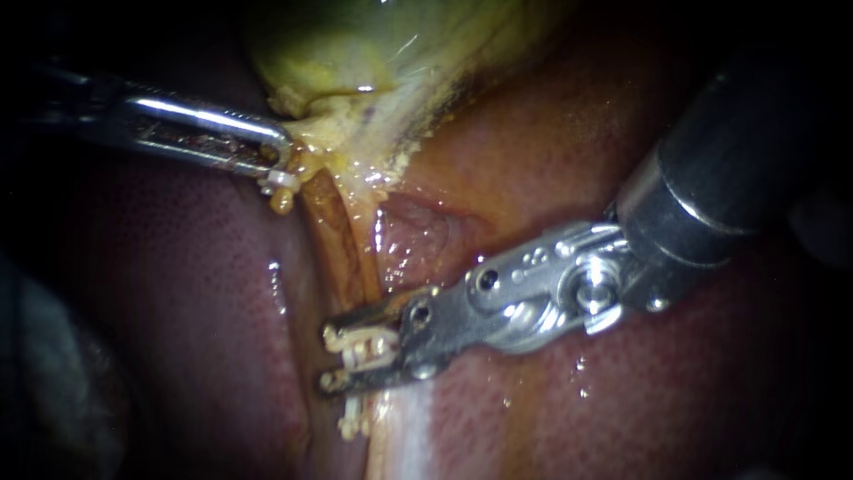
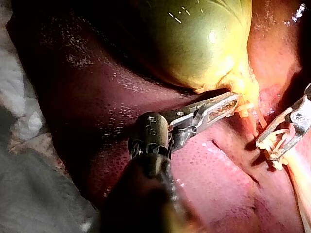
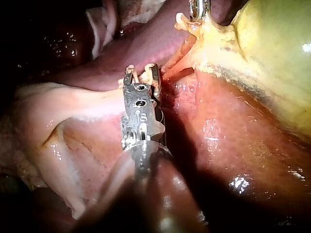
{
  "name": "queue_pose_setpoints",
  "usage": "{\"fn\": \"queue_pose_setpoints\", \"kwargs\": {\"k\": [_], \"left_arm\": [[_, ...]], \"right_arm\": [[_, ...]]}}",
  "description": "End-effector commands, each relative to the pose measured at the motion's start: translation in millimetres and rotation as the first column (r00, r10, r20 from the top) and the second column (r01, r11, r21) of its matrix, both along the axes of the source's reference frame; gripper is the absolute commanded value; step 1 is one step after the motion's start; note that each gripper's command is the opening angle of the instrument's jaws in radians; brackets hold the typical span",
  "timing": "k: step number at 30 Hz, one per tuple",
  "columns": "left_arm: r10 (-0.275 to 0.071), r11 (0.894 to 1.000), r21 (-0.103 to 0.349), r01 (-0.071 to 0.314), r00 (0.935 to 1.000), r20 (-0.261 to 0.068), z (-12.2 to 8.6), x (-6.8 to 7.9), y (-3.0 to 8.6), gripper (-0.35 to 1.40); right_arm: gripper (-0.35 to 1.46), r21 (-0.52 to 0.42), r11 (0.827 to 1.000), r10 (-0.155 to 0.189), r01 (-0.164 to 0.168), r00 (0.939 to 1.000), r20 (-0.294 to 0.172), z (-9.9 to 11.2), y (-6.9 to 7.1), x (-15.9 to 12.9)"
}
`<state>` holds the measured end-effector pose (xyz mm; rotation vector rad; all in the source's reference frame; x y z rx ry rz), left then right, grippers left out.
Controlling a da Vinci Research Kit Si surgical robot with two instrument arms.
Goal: Clipping first clip right tube
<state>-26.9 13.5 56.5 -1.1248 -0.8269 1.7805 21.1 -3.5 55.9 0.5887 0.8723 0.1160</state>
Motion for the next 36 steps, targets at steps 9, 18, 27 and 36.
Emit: {"fn": "queue_pose_setpoints", "kwargs": {"k": [9,18,27,36], "left_arm": [[0.002,1.0,0.0,-0.002,1.0,0.001,0.0,0.3,-0.1,-0.35],[0.003,1.0,0.0,-0.003,1.0,0.002,-0.1,0.6,-0.1,-0.35],[0.004,1.0,0.0,-0.004,1.0,0.003,-0.1,0.8,-0.1,-0.35],[0.005,1.0,0.0,-0.005,1.0,0.003,-0.2,0.8,-0.1,-0.35]], "right_arm": [[0.46,0.083,0.994,0.073,-0.067,0.9944,-0.077,-1.3,0.8,-0.5],[0.5,0.212,0.968,0.159,-0.13,0.9796,-0.123,-3.0,1.8,-2.1],[0.5,0.248,0.958,0.181,-0.147,0.9763,-0.12,-3.4,2.8,-5.9],[0.5,0.275,0.947,0.2,-0.168,0.9754,-0.092,-1.3,3.1,-6.7]]}}
